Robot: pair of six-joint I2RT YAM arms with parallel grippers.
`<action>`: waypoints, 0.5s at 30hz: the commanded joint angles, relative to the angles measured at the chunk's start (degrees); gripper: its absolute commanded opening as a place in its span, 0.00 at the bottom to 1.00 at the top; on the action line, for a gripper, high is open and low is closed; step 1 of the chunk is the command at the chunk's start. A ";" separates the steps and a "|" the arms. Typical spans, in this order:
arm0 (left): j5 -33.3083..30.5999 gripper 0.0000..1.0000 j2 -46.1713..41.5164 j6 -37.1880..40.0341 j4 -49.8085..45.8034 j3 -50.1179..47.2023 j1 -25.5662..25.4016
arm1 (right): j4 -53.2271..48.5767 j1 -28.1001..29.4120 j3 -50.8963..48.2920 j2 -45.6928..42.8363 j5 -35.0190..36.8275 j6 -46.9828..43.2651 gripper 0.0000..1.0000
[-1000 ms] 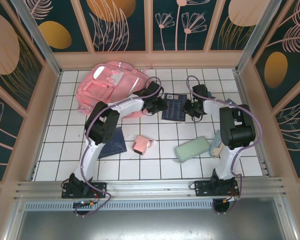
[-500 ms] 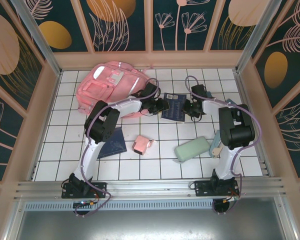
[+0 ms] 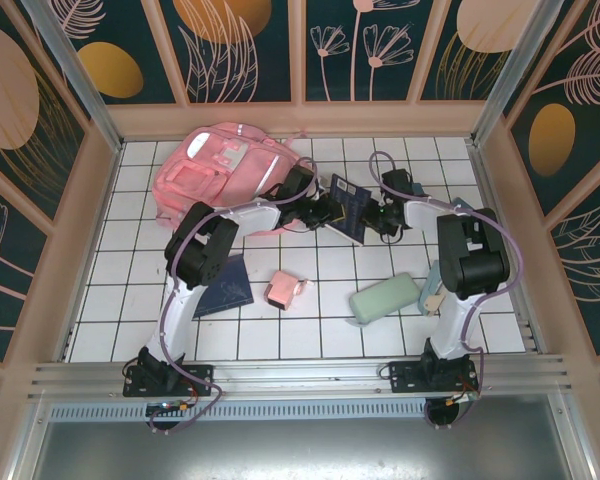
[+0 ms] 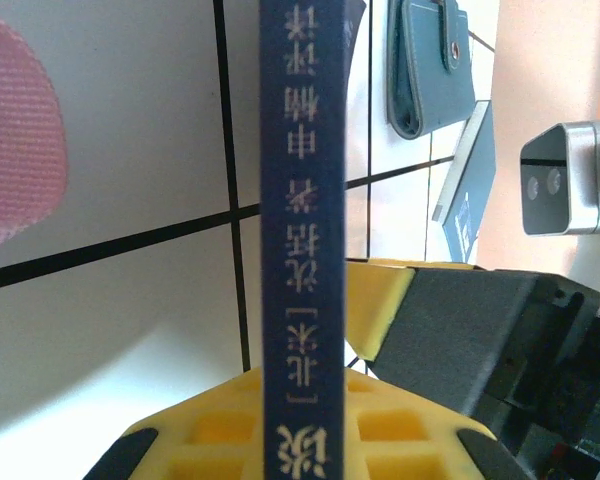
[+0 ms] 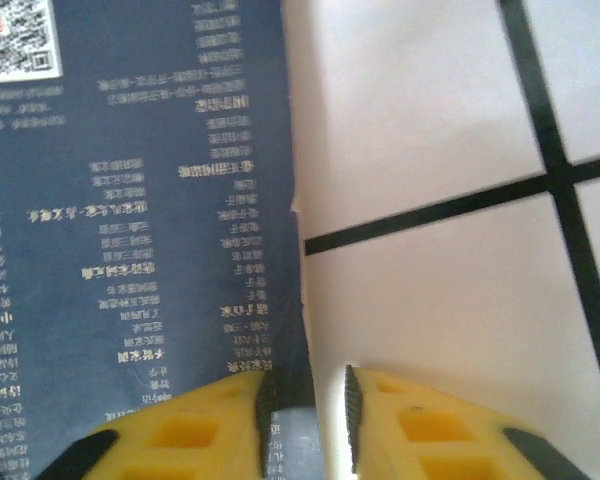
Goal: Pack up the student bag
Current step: Pick up the book from the top-center of the table, then pass the book.
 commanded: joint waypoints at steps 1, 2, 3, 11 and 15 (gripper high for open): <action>1.45 0.00 -4.42 1.48 1.16 1.59 -0.32 | 2.04 -2.64 -3.34 -4.46 -7.72 1.45 0.41; 1.84 0.00 -5.07 1.36 2.01 1.49 -0.09 | 3.74 -3.60 -4.37 -5.46 -10.18 2.20 0.45; 2.70 0.00 -5.87 0.77 3.52 1.17 0.22 | 5.66 -4.62 -5.52 -6.58 -12.93 3.16 0.49; 10.74 0.00 -10.00 -6.99 16.02 -1.47 3.50 | 23.70 -10.42 -11.43 -10.95 -32.27 13.65 0.57; 12.64 0.00 -10.85 -8.81 18.12 -2.70 4.29 | 38.01 -12.37 -14.21 -11.05 -40.01 22.56 0.60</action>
